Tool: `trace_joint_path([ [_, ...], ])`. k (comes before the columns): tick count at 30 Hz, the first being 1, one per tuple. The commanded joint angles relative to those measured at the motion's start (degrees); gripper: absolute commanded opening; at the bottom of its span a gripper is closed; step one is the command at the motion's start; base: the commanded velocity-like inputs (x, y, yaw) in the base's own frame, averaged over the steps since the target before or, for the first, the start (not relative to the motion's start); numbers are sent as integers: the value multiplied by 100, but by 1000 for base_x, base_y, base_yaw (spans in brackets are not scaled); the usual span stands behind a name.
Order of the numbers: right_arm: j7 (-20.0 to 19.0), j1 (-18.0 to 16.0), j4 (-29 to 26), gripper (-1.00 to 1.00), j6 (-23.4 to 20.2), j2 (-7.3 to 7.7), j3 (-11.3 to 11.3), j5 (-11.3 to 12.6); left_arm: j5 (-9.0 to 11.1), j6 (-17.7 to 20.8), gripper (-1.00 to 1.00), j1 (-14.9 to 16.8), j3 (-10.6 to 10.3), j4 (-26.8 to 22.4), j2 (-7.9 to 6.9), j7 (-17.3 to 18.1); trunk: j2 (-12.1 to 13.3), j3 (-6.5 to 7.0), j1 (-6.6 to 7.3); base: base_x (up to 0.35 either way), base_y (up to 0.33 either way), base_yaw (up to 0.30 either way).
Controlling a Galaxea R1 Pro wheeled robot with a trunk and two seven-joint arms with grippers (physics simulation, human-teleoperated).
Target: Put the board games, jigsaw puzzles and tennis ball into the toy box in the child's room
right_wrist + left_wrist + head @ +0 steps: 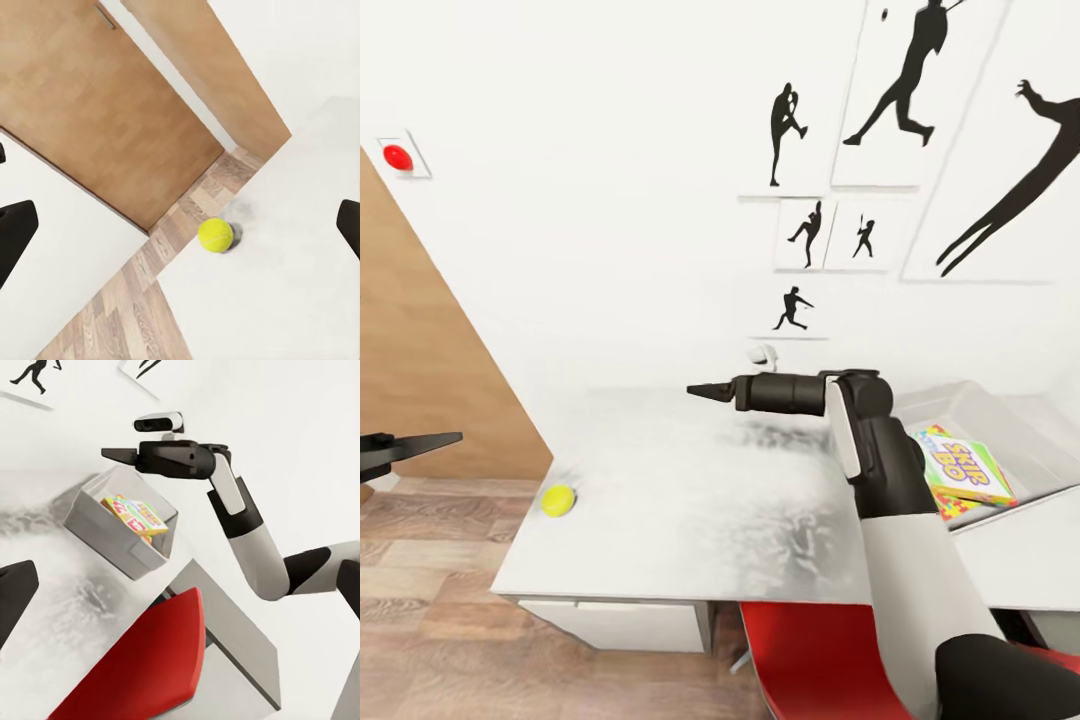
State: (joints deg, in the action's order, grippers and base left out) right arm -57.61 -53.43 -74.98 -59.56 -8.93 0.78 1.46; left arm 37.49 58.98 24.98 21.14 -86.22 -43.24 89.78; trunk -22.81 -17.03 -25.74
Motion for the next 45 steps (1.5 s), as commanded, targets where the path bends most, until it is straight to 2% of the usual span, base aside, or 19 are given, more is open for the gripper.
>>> trace_joint_path([
  [1, 0, 33, -50, 100, -44, 0, -5, 12, -4, 61, 100, 5, -4, 0, -2, 22, -10, -1, -4, 0, 0, 30],
  [9, 25, 204, -197, 100, -44, -37, 4, -36, -9, 61, 100, 5, -18, 0, -4, 22, -10, 73, -4, 0, 0, 8],
  [16, 256, 465, -244, 100, -44, -3, -36, 22, -13, 53, 100, -2, -44, 8, 0, 22, -10, 135, -4, 0, 0, 0],
  [27, 326, 668, -262, 100, -44, -10, -64, -23, -15, 52, 100, -2, -48, 9, 0, 22, -10, 153, -4, 0, 0, 0],
  [29, 441, 923, -532, 100, -44, -16, -35, -52, -23, 52, 100, -2, -53, 12, 0, 22, -10, 153, -4, 0, 0, 0],
  [31, 505, 991, -632, 100, -44, -18, -27, -61, -32, 52, 100, -2, -55, 14, 0, 22, -10, 153, -4, 0, 0, 0],
  [37, 1203, 1257, -1334, 100, -44, -65, 7, -98, -85, 52, 100, -2, -65, 17, 0, 22, -10, 153, -4, 0, 0, 0],
  [41, 1581, 1536, -1536, 100, -44, -84, 0, -101, -94, 52, 100, -2, -66, 25, 0, 22, -10, 153, -4, 0, 0, 0],
  [45, 1951, 1654, -1589, 100, -44, -72, -47, -102, -139, 51, 100, -2, -66, 33, 0, 22, -10, 153, -4, 0, 0, 0],
])
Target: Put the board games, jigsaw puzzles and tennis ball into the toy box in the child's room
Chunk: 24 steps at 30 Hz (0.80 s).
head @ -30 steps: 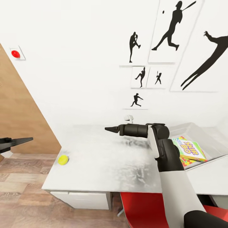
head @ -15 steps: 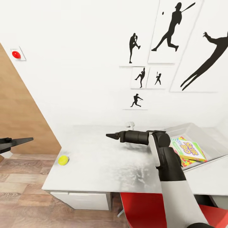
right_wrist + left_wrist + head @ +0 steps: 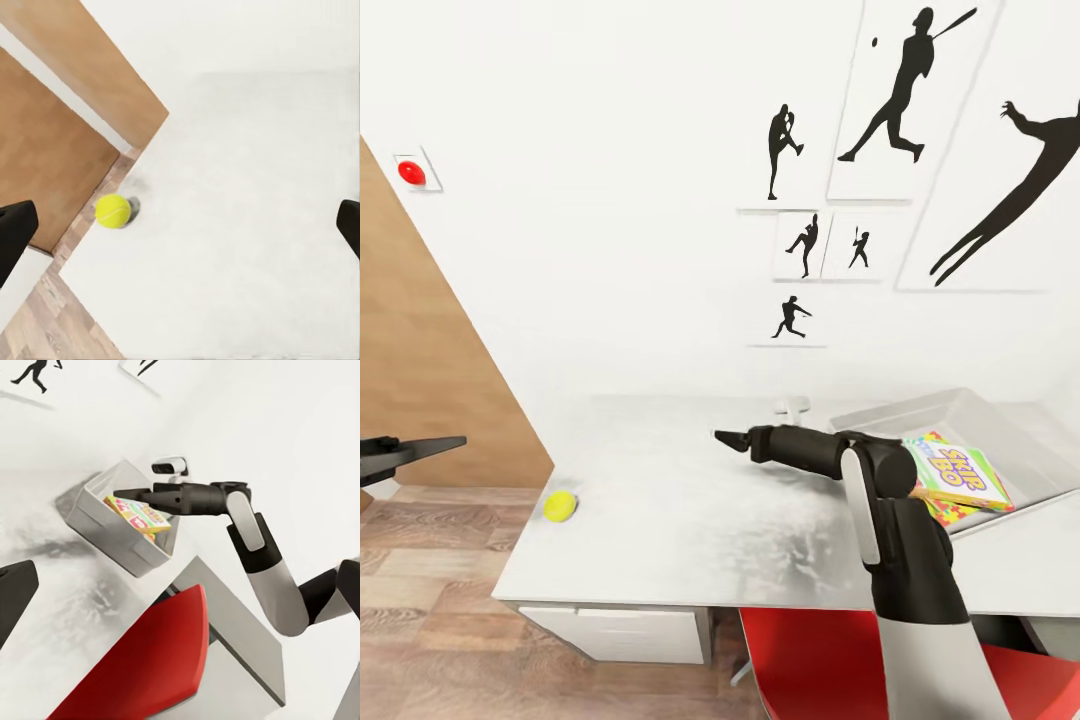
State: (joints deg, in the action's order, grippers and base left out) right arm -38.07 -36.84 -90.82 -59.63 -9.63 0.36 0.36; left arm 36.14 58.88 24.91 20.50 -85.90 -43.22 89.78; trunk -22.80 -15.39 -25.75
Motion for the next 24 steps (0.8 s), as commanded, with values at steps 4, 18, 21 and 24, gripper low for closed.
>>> trace_joint_path([
  [4, 382, 26, -15, 100, -37, 25, -79, 72, -73, 62, 100, 5, -1, 2, -3, 22, -12, -11, -3, 0, 0, 0],
  [18, 552, 209, -23, 100, -37, 41, -175, 141, -167, 59, 100, 5, 5, 18, -3, 22, -12, 58, -3, 0, 82, 0],
  [21, 548, 232, -23, 100, -37, 49, -192, 143, -204, 56, 100, 5, 18, 19, -3, 22, -12, 86, -3, 0, 183, 0],
  [24, 547, 242, -23, 100, -37, 50, -199, 146, -221, 51, 100, 5, 28, 20, -3, 22, -12, 115, -3, 0, 70, 0],
])
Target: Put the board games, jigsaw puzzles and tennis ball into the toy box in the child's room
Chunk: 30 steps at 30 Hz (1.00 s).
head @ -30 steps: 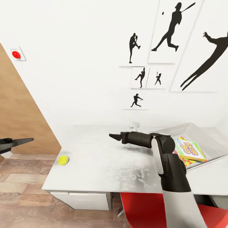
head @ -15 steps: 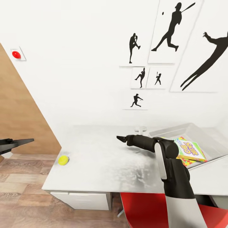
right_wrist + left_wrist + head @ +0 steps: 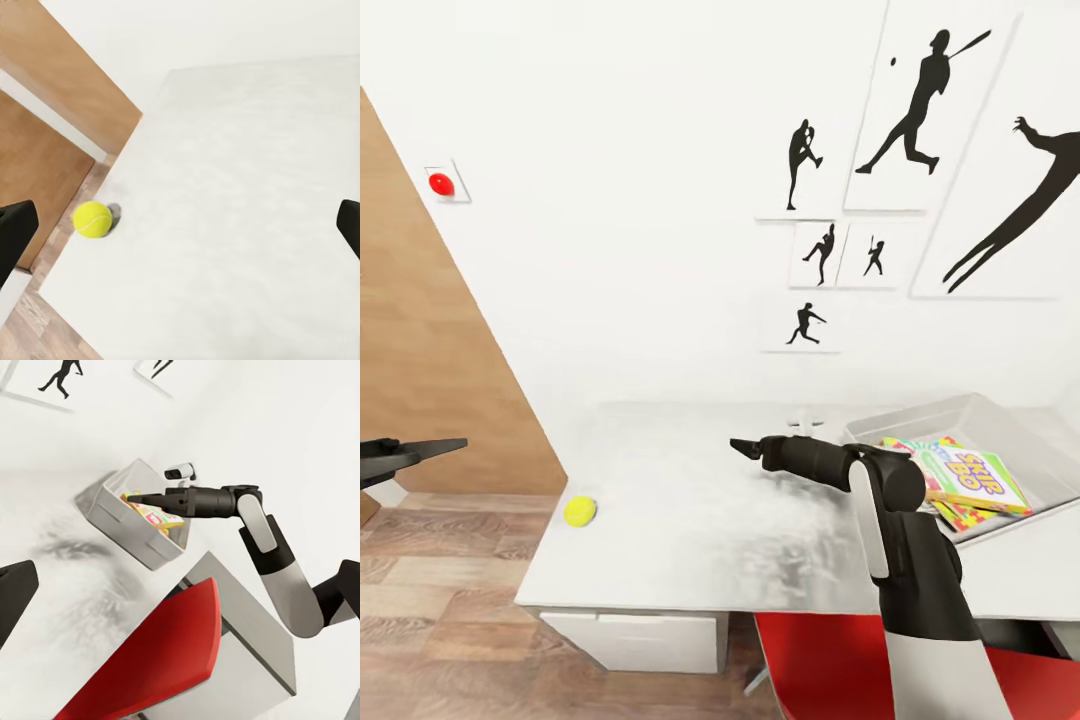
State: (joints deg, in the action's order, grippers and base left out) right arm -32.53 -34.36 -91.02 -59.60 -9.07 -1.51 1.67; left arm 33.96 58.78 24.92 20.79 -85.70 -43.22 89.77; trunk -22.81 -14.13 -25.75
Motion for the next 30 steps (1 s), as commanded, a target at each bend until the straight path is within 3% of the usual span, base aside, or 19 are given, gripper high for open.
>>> trace_joint_path([
  [1, -7, -5, -3, 100, -40, -6, -13, 14, -5, 60, 100, 5, 0, 1, -3, 23, -11, -2, -4, 0, 37, 0],
  [12, -116, -1, -3, 100, -31, 0, -38, 18, -12, 50, 100, -1, 12, 1, -3, 23, -11, 103, -4, 0, 50, 0],
  [18, -313, -1, -3, 100, -23, 1, -166, 18, -20, 46, 100, -4, 13, 22, -4, 23, -11, 161, -4, 0, 125, 0],
  [24, -724, -1, -3, 100, -20, 2, -444, 18, -30, 38, 100, -4, 11, 27, -3, 23, -11, 218, -4, 0, 27, 0],
  [30, -1329, -1, -3, 100, -35, 7, -910, 18, -180, 34, 100, -4, -16, 29, 2, 23, -11, 275, -4, 0, 4, 0],
])
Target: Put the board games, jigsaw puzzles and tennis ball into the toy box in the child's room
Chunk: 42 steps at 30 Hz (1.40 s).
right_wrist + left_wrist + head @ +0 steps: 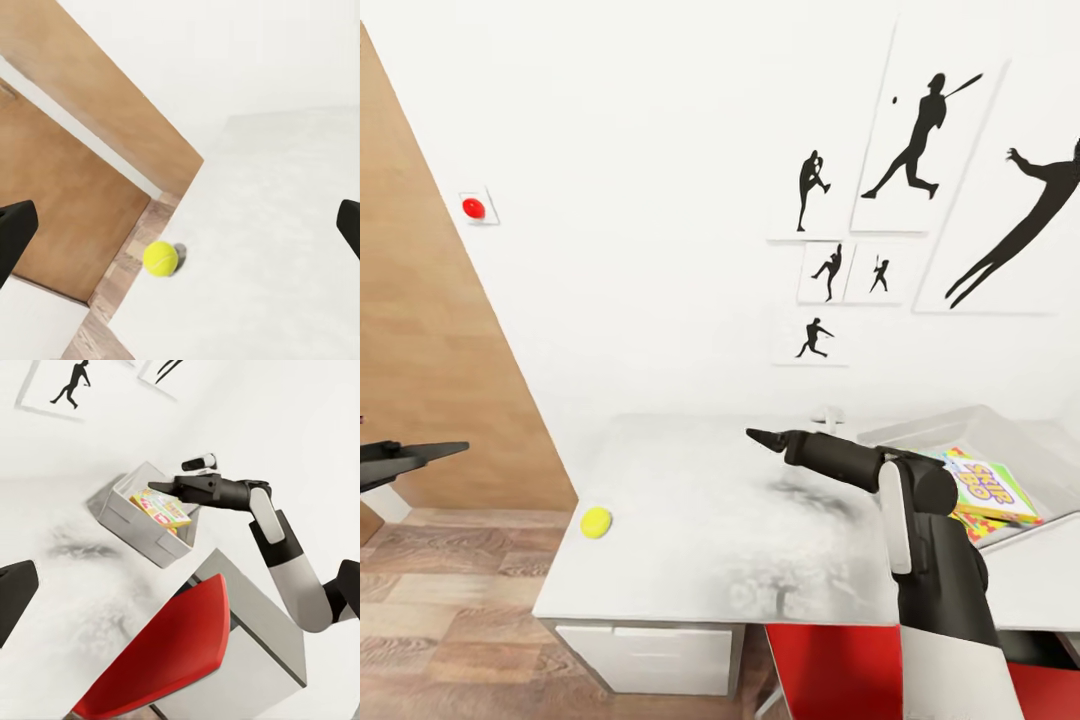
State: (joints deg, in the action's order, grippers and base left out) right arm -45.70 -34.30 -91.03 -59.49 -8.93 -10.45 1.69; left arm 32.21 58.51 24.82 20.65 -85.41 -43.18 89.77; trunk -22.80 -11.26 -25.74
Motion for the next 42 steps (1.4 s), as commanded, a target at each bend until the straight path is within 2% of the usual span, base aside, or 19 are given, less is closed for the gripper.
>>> trace_joint_path([
  [1, -212, -7, -2, 100, -51, -2, -171, 16, -71, 62, 100, 5, -9, 1, 6, 23, -12, -2, -4, 0, 1, 0],
  [3, -429, -7, -2, 100, -51, 3, -343, 16, -144, 66, 100, 5, -12, 3, 20, 23, -12, 17, -4, 0, 0, 0],
  [8, -1443, -7, -2, 100, -51, 18, -1132, 16, -435, 87, 100, 5, -9, 3, 55, 23, -12, 65, -4, 0, 0, 0],
  [10, -1685, -7, -2, 100, -51, 26, -1303, 16, -489, 93, 100, 5, -7, 2, 58, 23, -12, 84, -4, 0, 0, 0],
  [12, -2106, -7, -2, 100, -51, 95, -1566, 16, -570, 106, 100, 5, -9, 0, 66, 23, -12, 103, -4, 0, 0, 0],
  [14, -2360, -7, -2, 100, -51, 199, -1700, 16, -618, 107, 100, 5, -43, -1, 71, 23, -12, 122, -4, 0, 0, 0],
  [19, -2882, -7, -2, 100, -51, 419, -1954, 16, -754, 93, 100, 11, -306, -8, 82, 23, -12, 170, -4, 0, 0, 0],
  [23, -3211, -7, -2, 100, -51, 531, -2232, 16, -797, 93, 100, 13, -545, -10, 157, -423, -12, 208, -4, 0, 0, -1],
  [26, -3333, -7, 2, 100, -51, 630, -2411, 16, -813, 107, 100, 14, -630, -8, 315, -936, -12, 237, -4, 0, 0, -35],
  [30, -3372, -7, 5, 100, -51, 706, -2467, 11, -808, 124, 100, 53, -665, -8, 532, -1561, -12, 265, -4, 0, 0, -44],
  [35, -3348, -7, 6, 100, -51, 730, -2392, -62, -800, 132, 100, 287, -684, -5, 733, -1829, -12, 272, -4, 0, 0, -9],
  [36, -3315, -10, 8, 100, -48, 735, -2383, -72, -797, 138, 100, 418, -722, 8, 826, -1847, -12, 272, -4, 0, 0, -2],
  [37, -3236, -15, 7, 100, -34, 738, -2370, -81, -803, 145, 100, 665, -838, 89, 1016, -1908, -12, 273, -4, 0, 0, -1],
  [38, -3204, -18, 7, 100, -31, 739, -2367, -84, -813, 148, 100, 755, -897, 141, 1089, -1949, -12, 273, -4, 0, 0, 0],
  [39, -3087, -45, 13, 100, -34, 741, -2365, -101, -885, 149, 100, 1056, -1123, 364, 1325, -2139, -12, 273, -4, 0, 0, 0],
  [40, -2984, -65, 15, 100, -43, 742, -2367, -109, -951, 149, 100, 1280, -1281, 567, 1473, -2300, -12, 273, -4, 0, 0, 0],
  [41, -2872, -82, 15, 100, -51, 745, -2369, -115, -1006, 149, 100, 1501, -1420, 790, 1594, -2437, -12, 273, -4, 0, 0, 0],
  [42, -2817, -90, 15, 100, -51, 746, -2370, -117, -1027, 149, 100, 1604, -1478, 905, 1641, -2490, -12, 273, -4, 0, 0, 0],
])
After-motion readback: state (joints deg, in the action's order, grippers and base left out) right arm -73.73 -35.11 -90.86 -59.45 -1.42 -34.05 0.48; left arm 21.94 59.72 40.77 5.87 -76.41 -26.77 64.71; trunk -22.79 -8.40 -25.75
